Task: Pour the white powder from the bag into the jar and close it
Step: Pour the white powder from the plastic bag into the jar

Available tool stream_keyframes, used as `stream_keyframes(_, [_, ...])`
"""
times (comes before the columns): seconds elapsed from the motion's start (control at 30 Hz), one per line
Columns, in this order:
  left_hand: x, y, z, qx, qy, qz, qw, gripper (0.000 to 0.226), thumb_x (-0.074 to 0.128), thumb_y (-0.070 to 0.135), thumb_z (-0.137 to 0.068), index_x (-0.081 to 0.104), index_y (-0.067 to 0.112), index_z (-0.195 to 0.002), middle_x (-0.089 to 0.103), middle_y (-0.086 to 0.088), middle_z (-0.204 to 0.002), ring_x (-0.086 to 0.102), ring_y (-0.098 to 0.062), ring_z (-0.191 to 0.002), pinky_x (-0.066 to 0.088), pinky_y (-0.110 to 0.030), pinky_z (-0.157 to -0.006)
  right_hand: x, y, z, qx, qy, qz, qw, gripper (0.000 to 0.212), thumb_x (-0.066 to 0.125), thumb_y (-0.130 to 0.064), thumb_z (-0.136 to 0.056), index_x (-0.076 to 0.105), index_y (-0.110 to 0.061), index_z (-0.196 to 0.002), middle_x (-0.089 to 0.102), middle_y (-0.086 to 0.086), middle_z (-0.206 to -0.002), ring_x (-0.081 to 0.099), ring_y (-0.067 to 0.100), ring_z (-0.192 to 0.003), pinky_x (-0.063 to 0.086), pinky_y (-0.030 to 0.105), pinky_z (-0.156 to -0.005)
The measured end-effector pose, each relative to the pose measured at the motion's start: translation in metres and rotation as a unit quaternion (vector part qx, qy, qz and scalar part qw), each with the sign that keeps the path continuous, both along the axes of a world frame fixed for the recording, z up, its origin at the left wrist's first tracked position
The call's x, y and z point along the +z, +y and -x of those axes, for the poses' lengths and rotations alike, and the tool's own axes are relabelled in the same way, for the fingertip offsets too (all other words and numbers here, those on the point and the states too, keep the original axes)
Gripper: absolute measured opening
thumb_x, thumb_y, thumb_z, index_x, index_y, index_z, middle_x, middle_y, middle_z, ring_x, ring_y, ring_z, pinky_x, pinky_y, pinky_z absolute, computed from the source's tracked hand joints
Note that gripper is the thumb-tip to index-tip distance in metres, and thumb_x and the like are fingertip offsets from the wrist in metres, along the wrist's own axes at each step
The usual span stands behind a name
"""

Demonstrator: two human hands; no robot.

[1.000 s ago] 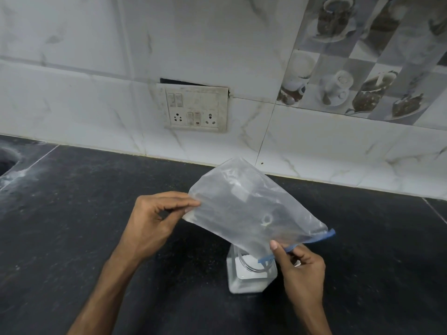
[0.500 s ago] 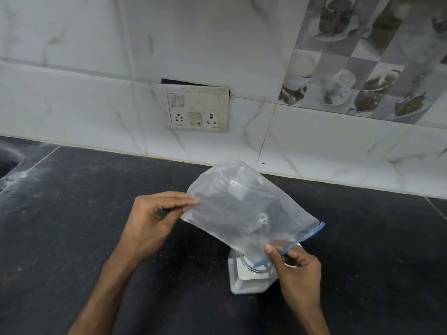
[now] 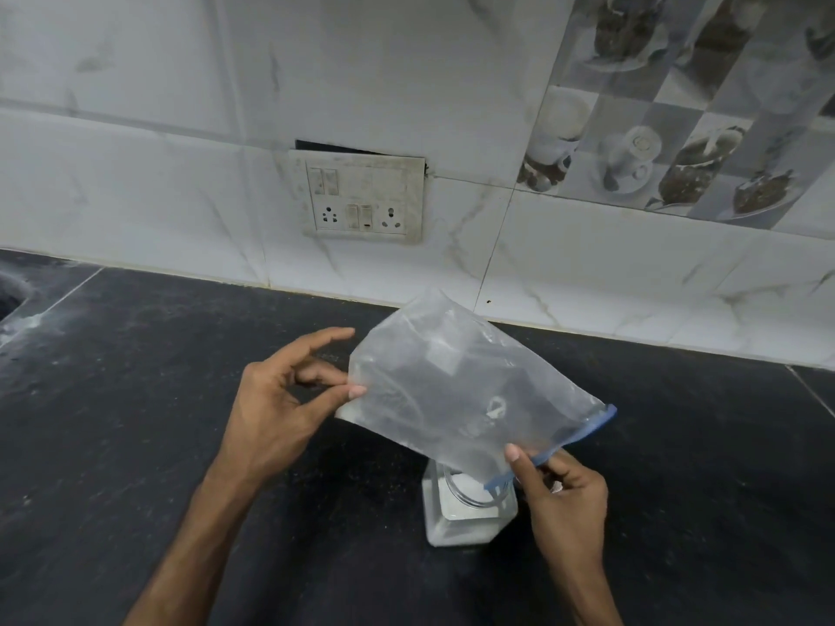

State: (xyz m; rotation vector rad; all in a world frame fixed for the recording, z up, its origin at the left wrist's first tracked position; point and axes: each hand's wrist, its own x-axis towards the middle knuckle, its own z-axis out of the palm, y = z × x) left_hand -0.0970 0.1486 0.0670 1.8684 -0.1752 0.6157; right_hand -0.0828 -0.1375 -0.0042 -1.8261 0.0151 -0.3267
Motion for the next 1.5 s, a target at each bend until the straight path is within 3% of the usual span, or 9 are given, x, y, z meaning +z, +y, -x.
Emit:
stream_keyframes(0.13, [-0.0017, 0.0022, -0.0004, 0.006, 0.000, 0.006, 1.000, 0.066, 0.084, 0.019, -0.066, 0.060, 0.032, -0.126, 0.076, 0.012, -0.075, 0.073, -0.002, -0.074, 0.052, -0.012, -0.089, -0.0019, 0.0010, -0.0001, 0.020, 0.002, 0.005, 1.000, 0.007, 0.082, -0.018, -0.077, 0.079, -0.016, -0.071, 0.077, 0.004, -0.075, 0.072, 0.018, -0.074, 0.057, 0.029, -0.069])
stream_keyframes(0.23, [-0.0030, 0.0028, -0.0007, -0.001, -0.003, -0.001, 1.000, 0.067, 0.084, 0.020, -0.067, 0.060, 0.029, -0.128, 0.076, 0.011, -0.074, 0.072, -0.004, -0.074, 0.051, -0.012, -0.090, -0.0032, 0.0004, -0.0009, 0.003, 0.002, -0.015, 1.000, 0.013, 0.082, -0.020, -0.077, 0.077, -0.009, -0.071, 0.074, 0.015, -0.072, 0.067, 0.018, -0.068, 0.053, 0.028, -0.067])
stream_keyframes(0.4, [-0.0020, 0.0029, -0.0026, 0.001, -0.006, -0.008, 1.000, 0.067, 0.083, 0.020, -0.068, 0.059, 0.027, -0.130, 0.076, 0.011, -0.076, 0.072, -0.003, -0.076, 0.052, -0.012, -0.088, 0.0001, 0.0045, 0.0009, 0.014, -0.010, -0.015, 1.000, 0.008, 0.081, -0.024, -0.077, 0.080, -0.024, -0.069, 0.076, 0.007, -0.071, 0.070, 0.015, -0.068, 0.054, 0.018, -0.064])
stream_keyframes(0.53, [-0.0022, 0.0043, -0.0015, 0.000, -0.006, -0.016, 1.000, 0.066, 0.082, 0.018, -0.069, 0.058, 0.030, -0.130, 0.076, 0.011, -0.077, 0.072, -0.004, -0.076, 0.053, -0.014, -0.086, -0.0007, 0.0041, 0.0005, 0.024, -0.004, -0.007, 1.000, 0.005, 0.082, -0.024, -0.076, 0.080, -0.023, -0.072, 0.075, 0.011, -0.071, 0.069, 0.021, -0.068, 0.054, 0.025, -0.065])
stream_keyframes(0.63, [-0.0018, 0.0041, -0.0022, -0.001, -0.009, -0.019, 1.000, 0.066, 0.081, 0.016, -0.070, 0.057, 0.031, -0.130, 0.076, 0.011, -0.078, 0.072, -0.003, -0.076, 0.053, -0.013, -0.086, -0.0032, 0.0037, 0.0016, 0.007, -0.011, -0.015, 1.000, 0.027, 0.079, -0.034, -0.073, 0.076, -0.008, -0.071, 0.071, 0.021, -0.071, 0.065, 0.026, -0.064, 0.053, 0.031, -0.065])
stream_keyframes(0.73, [-0.0024, 0.0055, -0.0028, 0.000, -0.006, -0.020, 1.000, 0.065, 0.080, 0.017, -0.071, 0.057, 0.030, -0.130, 0.077, 0.012, -0.081, 0.073, -0.003, -0.078, 0.054, -0.014, -0.086, -0.0031, 0.0062, 0.0034, 0.024, -0.010, 0.002, 1.000, 0.009, 0.082, -0.021, -0.077, 0.079, -0.018, -0.069, 0.075, 0.010, -0.069, 0.068, 0.032, -0.069, 0.055, 0.035, -0.064])
stream_keyframes(0.87, [-0.0028, 0.0066, -0.0022, -0.001, -0.007, -0.020, 1.000, 0.062, 0.078, 0.019, -0.074, 0.057, 0.029, -0.131, 0.077, 0.012, -0.084, 0.073, -0.003, -0.080, 0.054, -0.013, -0.086, -0.0053, 0.0028, 0.0022, 0.011, -0.014, -0.004, 1.000, 0.018, 0.082, -0.016, -0.078, 0.074, -0.005, -0.067, 0.071, 0.019, -0.068, 0.067, 0.029, -0.065, 0.053, 0.030, -0.064])
stream_keyframes(1.13, [-0.0028, 0.0039, -0.0027, -0.007, -0.006, -0.012, 1.000, 0.058, 0.076, 0.016, -0.076, 0.058, 0.031, -0.129, 0.077, 0.009, -0.084, 0.073, -0.006, -0.080, 0.054, -0.015, -0.085, -0.0036, 0.0072, 0.0048, 0.016, 0.001, 0.003, 1.000, 0.009, 0.082, -0.017, -0.078, 0.079, -0.022, -0.071, 0.074, 0.012, -0.069, 0.069, 0.035, -0.072, 0.056, 0.041, -0.064])
stream_keyframes(1.5, [-0.0033, 0.0039, -0.0060, -0.013, -0.021, -0.016, 1.000, 0.059, 0.077, 0.015, -0.076, 0.058, 0.032, -0.129, 0.077, 0.014, -0.082, 0.073, -0.004, -0.079, 0.055, -0.016, -0.084, -0.0035, 0.0024, 0.0013, 0.008, 0.004, -0.009, 1.000, 0.011, 0.082, -0.015, -0.079, 0.078, -0.018, -0.069, 0.075, 0.006, -0.069, 0.069, 0.024, -0.066, 0.054, 0.026, -0.064])
